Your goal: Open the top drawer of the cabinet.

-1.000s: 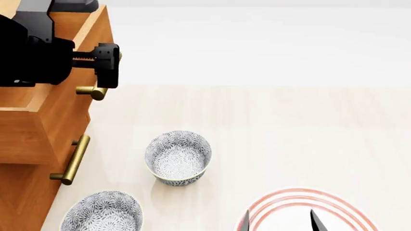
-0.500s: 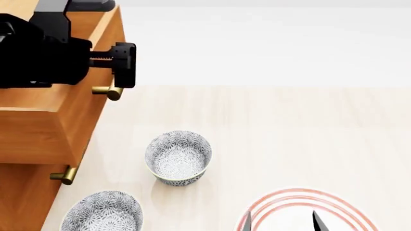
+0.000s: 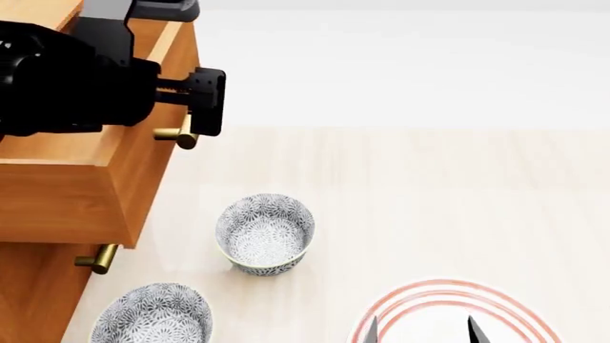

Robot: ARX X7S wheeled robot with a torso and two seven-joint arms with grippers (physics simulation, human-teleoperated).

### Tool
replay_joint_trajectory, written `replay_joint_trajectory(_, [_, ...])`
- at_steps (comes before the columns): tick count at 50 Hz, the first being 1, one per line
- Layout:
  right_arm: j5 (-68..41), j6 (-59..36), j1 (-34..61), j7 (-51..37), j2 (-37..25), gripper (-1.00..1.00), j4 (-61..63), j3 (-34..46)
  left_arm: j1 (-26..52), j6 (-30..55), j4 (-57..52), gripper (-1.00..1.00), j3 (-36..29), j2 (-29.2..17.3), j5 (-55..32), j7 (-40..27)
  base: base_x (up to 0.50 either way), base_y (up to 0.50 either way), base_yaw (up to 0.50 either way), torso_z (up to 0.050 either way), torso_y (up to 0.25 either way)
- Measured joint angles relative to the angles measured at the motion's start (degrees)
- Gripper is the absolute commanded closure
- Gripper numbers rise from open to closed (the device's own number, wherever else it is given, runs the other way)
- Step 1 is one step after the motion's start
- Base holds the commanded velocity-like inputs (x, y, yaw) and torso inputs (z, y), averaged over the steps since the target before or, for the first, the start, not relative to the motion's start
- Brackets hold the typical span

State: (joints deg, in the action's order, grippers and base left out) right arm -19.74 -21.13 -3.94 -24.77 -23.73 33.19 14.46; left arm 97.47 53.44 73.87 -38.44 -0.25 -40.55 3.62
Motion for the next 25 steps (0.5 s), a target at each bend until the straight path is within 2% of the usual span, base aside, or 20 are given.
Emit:
replay_joint_trajectory(12, [-0.08,0.00,-0.13,-0.16,-0.18,-1.00,0.12,0.11,0.19,-1.43,-0.63,-1.00,-9.08,-0.31,-10.75,-2.88,0.00,0.00,0.00,0.000,0.000])
replay_joint_trajectory(25, [-0.08,-0.38,-0.20,-0.51,-0.39,-1.00,0.69,0.42,0.75,-4.24,-1.86,-1.00,-23.85,-0.63,-26.41,-6.39,0.00,0.00,0.00,0.000,0.000])
